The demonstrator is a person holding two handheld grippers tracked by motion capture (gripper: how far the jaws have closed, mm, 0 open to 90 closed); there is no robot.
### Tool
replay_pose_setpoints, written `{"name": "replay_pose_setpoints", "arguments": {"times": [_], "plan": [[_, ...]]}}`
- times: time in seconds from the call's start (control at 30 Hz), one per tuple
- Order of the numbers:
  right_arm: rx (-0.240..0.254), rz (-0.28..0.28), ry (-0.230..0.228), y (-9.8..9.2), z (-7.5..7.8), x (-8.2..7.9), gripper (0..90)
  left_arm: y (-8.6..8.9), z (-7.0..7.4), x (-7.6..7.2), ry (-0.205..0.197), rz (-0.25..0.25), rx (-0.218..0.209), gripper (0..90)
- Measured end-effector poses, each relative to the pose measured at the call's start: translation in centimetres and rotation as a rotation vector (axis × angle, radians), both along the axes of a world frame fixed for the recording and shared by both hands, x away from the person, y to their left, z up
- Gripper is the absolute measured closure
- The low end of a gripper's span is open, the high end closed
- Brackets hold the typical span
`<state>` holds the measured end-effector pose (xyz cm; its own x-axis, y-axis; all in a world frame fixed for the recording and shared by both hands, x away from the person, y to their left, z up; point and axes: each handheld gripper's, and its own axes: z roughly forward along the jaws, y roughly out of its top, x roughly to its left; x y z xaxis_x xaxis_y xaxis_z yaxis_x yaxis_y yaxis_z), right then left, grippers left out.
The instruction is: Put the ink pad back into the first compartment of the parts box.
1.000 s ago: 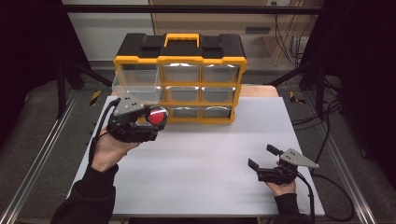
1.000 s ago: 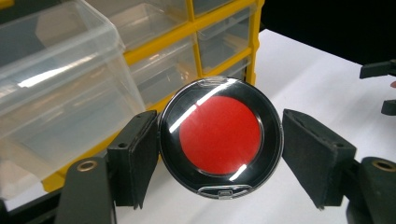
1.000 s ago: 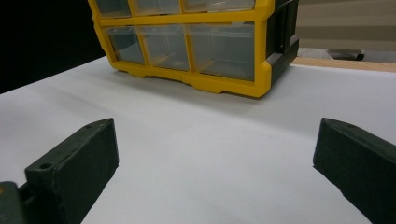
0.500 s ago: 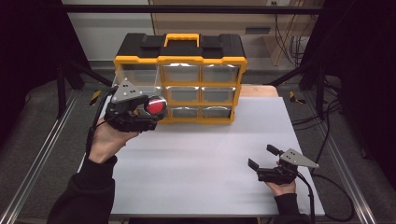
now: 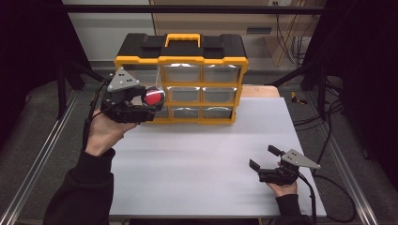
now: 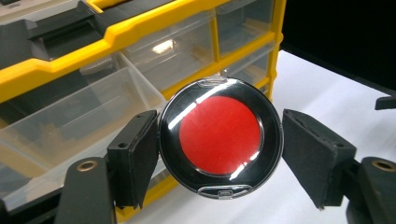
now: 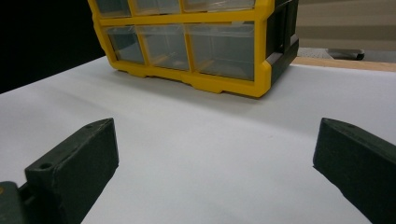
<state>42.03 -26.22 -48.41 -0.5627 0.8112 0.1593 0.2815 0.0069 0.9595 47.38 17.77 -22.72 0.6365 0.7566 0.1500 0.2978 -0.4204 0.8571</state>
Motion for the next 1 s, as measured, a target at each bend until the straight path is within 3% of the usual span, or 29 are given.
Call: {"name": "replay_pose_setpoints", "arguments": {"times": [0.63,1.0], "plan": [[0.004,-0.001,0.007,0.0,0.0,0.0,0.6,1.6,2.6,1.6,-0.033,0.054,-0.023,28.3],[0.008,-0.003,0.007,0.0,0.1,-0.1,0.6,2.2,3.1,3.0,-0.026,0.084,-0.031,28.3]]}}
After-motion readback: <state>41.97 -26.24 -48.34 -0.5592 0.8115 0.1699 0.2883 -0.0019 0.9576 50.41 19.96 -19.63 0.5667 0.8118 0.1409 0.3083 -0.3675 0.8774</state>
